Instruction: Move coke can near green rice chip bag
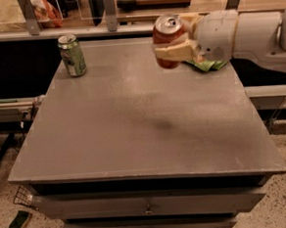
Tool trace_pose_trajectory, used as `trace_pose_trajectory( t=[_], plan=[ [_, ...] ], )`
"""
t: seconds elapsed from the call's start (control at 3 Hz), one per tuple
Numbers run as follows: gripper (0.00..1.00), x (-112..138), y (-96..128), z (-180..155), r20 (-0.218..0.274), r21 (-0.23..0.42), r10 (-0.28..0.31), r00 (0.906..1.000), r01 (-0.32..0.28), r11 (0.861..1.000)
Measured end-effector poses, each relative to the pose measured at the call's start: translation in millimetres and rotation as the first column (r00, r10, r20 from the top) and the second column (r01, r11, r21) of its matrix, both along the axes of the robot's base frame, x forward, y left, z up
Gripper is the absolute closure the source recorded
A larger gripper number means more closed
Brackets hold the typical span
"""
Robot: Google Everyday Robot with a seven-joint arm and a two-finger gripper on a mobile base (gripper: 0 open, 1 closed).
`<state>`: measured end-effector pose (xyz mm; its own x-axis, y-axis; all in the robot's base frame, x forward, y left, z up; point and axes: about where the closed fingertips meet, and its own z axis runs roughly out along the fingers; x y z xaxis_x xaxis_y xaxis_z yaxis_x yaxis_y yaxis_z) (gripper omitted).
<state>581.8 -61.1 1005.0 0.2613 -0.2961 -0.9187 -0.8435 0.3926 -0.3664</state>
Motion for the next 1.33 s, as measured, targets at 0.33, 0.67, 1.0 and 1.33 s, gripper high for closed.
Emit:
trace_pose_trajectory(
  t=[0.33, 0.67, 1.0, 1.33],
  plan=[
    [1.0, 47, -49, 19, 0.043, -0.013, -0.108, 0.9932, 0.109, 0.994],
    [1.0, 80, -95, 18, 0.039, -0.017, -0.228, 0.9728, 0.229, 0.973],
    [1.0, 91, -148, -5, 0.0, -0.018, -0.369, 0.9294, 0.369, 0.929],
    [1.0, 89, -181, -45, -0.063, 0.017, -0.452, 0.8895, 0.454, 0.891]
  ],
)
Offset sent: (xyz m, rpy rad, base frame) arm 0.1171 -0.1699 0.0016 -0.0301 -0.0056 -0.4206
